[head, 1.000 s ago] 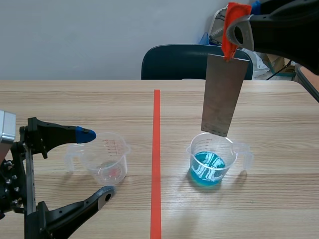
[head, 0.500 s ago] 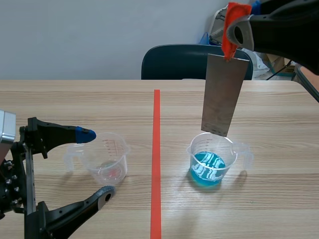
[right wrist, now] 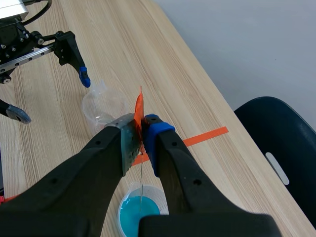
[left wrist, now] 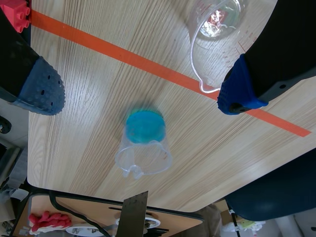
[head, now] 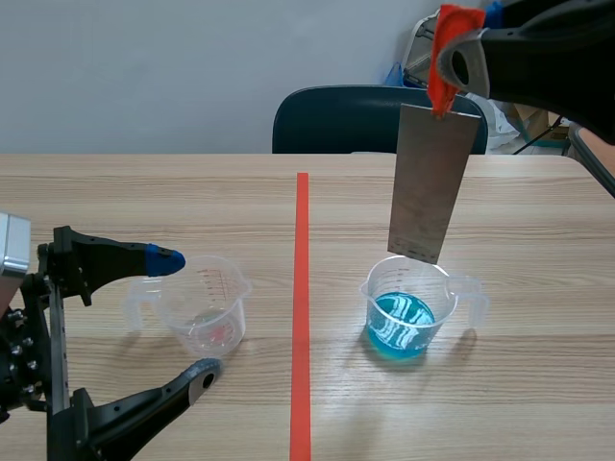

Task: Do the redox reaction experiment

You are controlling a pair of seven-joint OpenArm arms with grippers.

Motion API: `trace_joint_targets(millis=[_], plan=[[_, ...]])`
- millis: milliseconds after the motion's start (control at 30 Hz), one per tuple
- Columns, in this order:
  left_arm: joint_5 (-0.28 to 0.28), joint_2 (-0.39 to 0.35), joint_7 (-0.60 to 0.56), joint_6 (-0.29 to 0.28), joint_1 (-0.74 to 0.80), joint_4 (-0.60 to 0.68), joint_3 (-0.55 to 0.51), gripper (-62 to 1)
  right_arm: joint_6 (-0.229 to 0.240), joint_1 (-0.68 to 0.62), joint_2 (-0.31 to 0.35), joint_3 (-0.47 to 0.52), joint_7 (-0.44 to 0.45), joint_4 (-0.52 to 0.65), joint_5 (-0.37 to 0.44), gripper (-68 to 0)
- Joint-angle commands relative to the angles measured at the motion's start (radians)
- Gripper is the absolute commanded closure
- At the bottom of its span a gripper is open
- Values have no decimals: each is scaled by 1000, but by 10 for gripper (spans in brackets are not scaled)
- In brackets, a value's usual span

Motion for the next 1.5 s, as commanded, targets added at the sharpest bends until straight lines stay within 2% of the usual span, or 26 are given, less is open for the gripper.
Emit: trace_joint_targets(millis=[0, 1133, 1167, 1200, 1267, 1333, 1467], plan=[[-5, 3, -17, -3, 2, 6, -10, -623, 7, 9, 10, 14, 15, 10, 14, -8], [-2, 2, 18, -3, 2, 6, -10, -623, 7, 9, 10, 14, 15, 10, 14, -8], [-2, 2, 18, -3, 2, 6, -10, -591, 7, 9, 10, 14, 15, 10, 14, -8], [-2, 2, 18, -3, 2, 6, -10, -492, 7, 9, 10, 14, 15, 10, 14, -8], [-2, 2, 18, -2, 2, 6, -10, -243, 7, 9, 10, 14, 15, 10, 14, -8], [-2, 2, 26, -2, 2, 6, -10, -20, 7, 9, 10, 14, 15, 10, 14, -8], [-6, 3, 25, 13, -6, 6, -10, -14, 7, 9, 10, 14, 15, 10, 14, -8]])
